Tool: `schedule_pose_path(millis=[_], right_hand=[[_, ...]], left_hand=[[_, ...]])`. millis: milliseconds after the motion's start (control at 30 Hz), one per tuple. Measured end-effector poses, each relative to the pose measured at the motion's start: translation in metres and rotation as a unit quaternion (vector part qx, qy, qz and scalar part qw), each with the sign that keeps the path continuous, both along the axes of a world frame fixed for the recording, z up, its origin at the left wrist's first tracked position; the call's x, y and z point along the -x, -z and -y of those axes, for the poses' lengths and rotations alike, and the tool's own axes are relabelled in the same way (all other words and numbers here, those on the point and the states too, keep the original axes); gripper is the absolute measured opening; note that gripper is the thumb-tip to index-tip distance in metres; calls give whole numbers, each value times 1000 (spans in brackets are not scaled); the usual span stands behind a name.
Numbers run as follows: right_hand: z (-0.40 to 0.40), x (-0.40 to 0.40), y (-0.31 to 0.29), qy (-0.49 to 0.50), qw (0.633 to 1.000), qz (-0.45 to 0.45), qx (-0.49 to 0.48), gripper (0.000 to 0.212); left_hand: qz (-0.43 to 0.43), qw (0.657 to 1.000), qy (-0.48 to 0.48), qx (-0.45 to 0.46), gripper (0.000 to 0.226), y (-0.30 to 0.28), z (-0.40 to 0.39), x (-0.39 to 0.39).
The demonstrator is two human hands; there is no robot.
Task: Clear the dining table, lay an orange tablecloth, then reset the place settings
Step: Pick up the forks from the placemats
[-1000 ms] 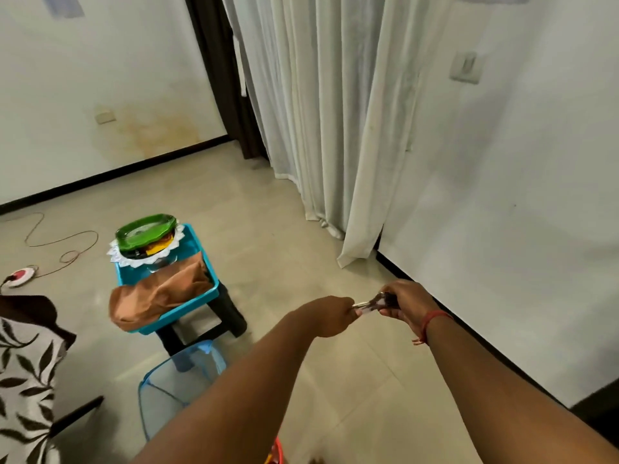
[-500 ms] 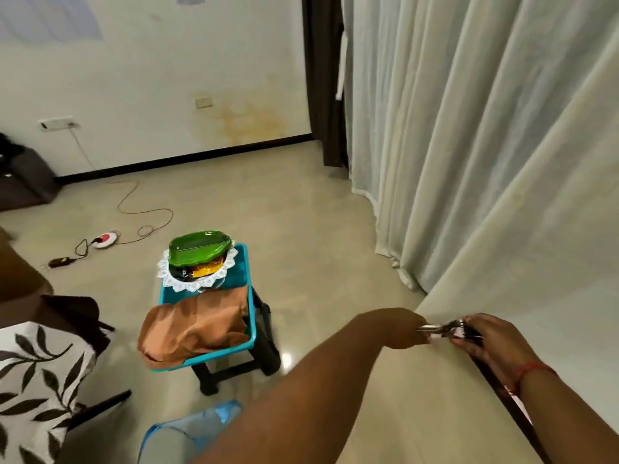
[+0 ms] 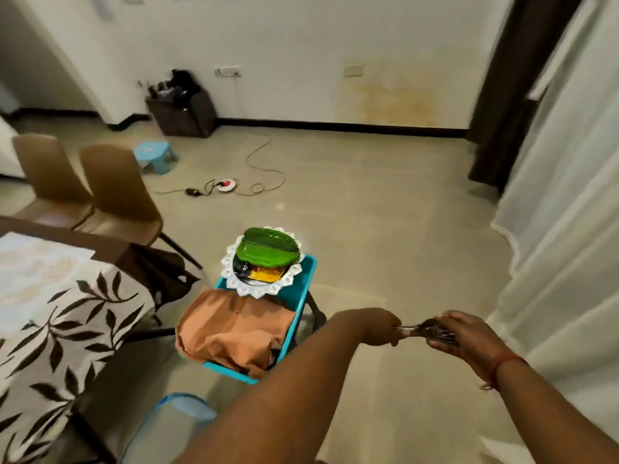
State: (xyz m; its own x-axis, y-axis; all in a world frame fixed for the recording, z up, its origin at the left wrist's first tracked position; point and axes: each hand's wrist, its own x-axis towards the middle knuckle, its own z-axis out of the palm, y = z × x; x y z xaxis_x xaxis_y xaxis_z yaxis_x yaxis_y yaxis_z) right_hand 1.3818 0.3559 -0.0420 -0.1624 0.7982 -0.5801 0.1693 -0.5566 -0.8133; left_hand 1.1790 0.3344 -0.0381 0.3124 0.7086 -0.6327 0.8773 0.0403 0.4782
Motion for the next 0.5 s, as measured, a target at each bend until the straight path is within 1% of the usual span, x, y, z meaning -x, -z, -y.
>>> schedule_pose_path(millis=[67, 133, 267, 400, 500], right_hand=[[-49, 30, -2, -50, 999, 10, -12, 18], [-97, 73, -1, -123, 992, 25, -26, 14], [-175, 167, 12, -201, 979, 22, -26, 15], [-234, 254, 26, -246, 968, 29, -40, 15], [-273, 313, 31, -296, 953, 30, -55, 12]], left_hand=[[6, 998, -61, -5, 45, 3, -24, 23], [11, 991, -132, -2, 46, 9, -46, 53], [24, 968, -248, -3, 46, 20, -89, 126], [31, 952, -305, 7, 45, 27, -131, 199], [50, 930, -364, -1, 42, 37, -156, 246]])
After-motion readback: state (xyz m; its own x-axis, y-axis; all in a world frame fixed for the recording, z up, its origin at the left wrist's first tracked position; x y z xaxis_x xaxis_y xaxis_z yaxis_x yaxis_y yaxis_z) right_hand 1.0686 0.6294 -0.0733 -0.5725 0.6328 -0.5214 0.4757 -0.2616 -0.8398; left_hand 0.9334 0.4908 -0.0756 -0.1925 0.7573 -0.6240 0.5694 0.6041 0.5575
